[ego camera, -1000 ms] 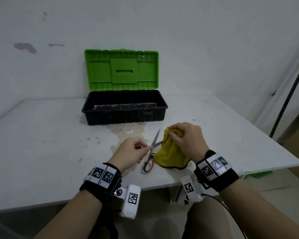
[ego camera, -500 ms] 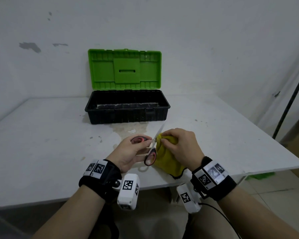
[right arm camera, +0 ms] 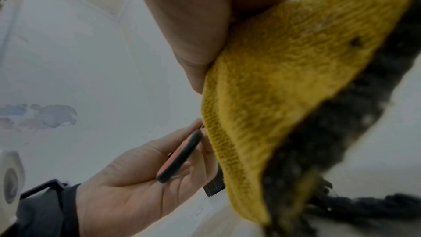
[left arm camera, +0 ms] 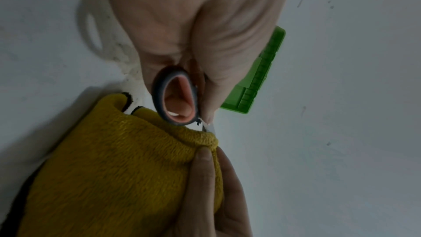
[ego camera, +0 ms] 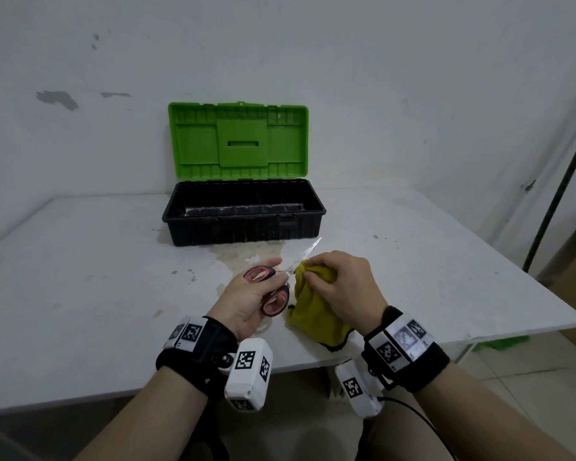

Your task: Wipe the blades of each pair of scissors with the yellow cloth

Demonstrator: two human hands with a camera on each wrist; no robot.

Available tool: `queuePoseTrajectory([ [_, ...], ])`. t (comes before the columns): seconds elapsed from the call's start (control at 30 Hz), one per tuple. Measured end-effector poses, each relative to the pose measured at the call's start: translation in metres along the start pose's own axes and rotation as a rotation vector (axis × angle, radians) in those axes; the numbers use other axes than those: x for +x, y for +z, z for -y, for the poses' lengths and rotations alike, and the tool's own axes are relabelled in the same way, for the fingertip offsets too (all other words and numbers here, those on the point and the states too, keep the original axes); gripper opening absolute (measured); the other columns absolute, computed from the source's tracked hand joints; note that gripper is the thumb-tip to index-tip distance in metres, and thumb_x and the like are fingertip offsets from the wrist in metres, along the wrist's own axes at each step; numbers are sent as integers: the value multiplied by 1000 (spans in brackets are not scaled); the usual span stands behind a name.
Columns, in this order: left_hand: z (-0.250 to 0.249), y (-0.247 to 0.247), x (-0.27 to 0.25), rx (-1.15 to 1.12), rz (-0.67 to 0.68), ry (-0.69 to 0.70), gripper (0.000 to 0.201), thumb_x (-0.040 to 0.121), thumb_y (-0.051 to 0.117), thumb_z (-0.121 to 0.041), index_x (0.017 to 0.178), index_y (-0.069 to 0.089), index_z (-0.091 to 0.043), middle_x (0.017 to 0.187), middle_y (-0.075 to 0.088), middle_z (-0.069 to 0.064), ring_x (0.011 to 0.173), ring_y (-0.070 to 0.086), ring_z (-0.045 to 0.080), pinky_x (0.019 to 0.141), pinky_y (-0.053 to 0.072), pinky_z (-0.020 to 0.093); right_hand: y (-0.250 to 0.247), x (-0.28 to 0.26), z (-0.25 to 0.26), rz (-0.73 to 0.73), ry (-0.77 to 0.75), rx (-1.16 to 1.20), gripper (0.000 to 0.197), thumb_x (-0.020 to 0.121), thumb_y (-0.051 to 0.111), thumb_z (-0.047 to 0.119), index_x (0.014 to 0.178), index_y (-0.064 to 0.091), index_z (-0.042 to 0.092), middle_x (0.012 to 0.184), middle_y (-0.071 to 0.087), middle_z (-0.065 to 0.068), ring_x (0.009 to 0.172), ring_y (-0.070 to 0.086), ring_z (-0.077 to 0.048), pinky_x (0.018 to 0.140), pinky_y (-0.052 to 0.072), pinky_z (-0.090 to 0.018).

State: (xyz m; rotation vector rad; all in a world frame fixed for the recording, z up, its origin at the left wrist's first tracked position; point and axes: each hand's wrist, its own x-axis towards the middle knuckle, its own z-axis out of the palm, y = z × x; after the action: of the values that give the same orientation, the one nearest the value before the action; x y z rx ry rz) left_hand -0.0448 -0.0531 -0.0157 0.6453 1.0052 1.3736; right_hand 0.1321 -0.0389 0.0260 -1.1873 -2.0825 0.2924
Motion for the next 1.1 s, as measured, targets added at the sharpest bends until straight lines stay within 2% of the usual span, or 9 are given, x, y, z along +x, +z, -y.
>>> queuePoseTrajectory([
  [0.13, 1, 2, 0, -34, -73, -15, 16, 84, 74, -5, 96, 69, -15, 79, 70, 6, 62, 68, 10, 53, 55, 22, 0, 1, 3, 9, -9, -1, 14, 85, 68, 27, 98, 72, 22, 95, 70, 3, 88, 61, -13, 83, 47, -26],
  [0.3, 2, 2, -2, -10, -65, 28, 12, 87, 74, -12, 98, 71, -9, 84, 74, 8, 68, 70, 14, 58, 56, 26, 2, 0, 4, 6, -30, -5, 13, 86, 68, 26, 98, 72, 22, 94, 69, 4, 84, 56, -8, 78, 38, -14],
  [0.4, 1, 1, -5, 66, -52, 67, 18, 90, 72, -18, 105, 70, -8, 90, 75, 10, 80, 72, 24, 69, 60, 36, 4, -1, 3, 11, -36, -24, 13, 86, 68, 26, 98, 72, 23, 93, 68, 5, 81, 53, -5, 74, 32, -5],
  [0.5, 1, 0, -7, 117, -43, 90, 17, 93, 68, -19, 107, 67, -9, 94, 75, 11, 84, 74, 28, 78, 61, 42, 6, -2, 3, 17, -38, -35, 13, 85, 68, 27, 97, 72, 23, 93, 68, 5, 82, 57, -7, 75, 36, -8],
  [0.67, 1, -1, -7, 117, -23, 64, 15, 96, 65, -19, 108, 65, -10, 96, 75, 10, 87, 74, 30, 77, 62, 42, 9, -2, 3, 34, -41, -38, 15, 86, 68, 28, 99, 72, 23, 94, 68, 6, 84, 56, -6, 75, 35, -7],
  [0.73, 2, -2, -6, 126, -30, 66, 5, 96, 63, -12, 101, 65, -12, 90, 73, 9, 82, 72, 25, 69, 61, 37, 9, -2, 4, 39, -46, -43, 15, 86, 67, 28, 100, 71, 23, 94, 67, 6, 83, 55, -5, 75, 34, -6],
  [0.8, 2, -3, -3, 126, -62, 68, 10, 94, 64, -3, 91, 64, -13, 83, 69, 9, 75, 68, 20, 62, 57, 31, 9, -2, 4, 39, -50, -40, 15, 86, 67, 28, 100, 71, 24, 94, 67, 6, 82, 54, -5, 74, 33, -6],
  [0.9, 1, -3, 1, 63, -98, 26, 18, 91, 65, 1, 84, 63, -15, 76, 66, 7, 69, 64, 19, 64, 54, 28, 8, -3, 5, 41, -50, -36, 14, 86, 67, 28, 100, 71, 24, 93, 66, 7, 81, 52, -4, 73, 32, -4],
  [1.1, 0, -4, -3, -61, -130, -54, 8, 93, 68, -12, 99, 68, -17, 81, 71, 3, 75, 66, 16, 61, 55, 29, 8, -3, 7, 42, -53, -25, 15, 87, 67, 27, 100, 71, 23, 94, 66, 7, 82, 52, -3, 73, 33, -3],
])
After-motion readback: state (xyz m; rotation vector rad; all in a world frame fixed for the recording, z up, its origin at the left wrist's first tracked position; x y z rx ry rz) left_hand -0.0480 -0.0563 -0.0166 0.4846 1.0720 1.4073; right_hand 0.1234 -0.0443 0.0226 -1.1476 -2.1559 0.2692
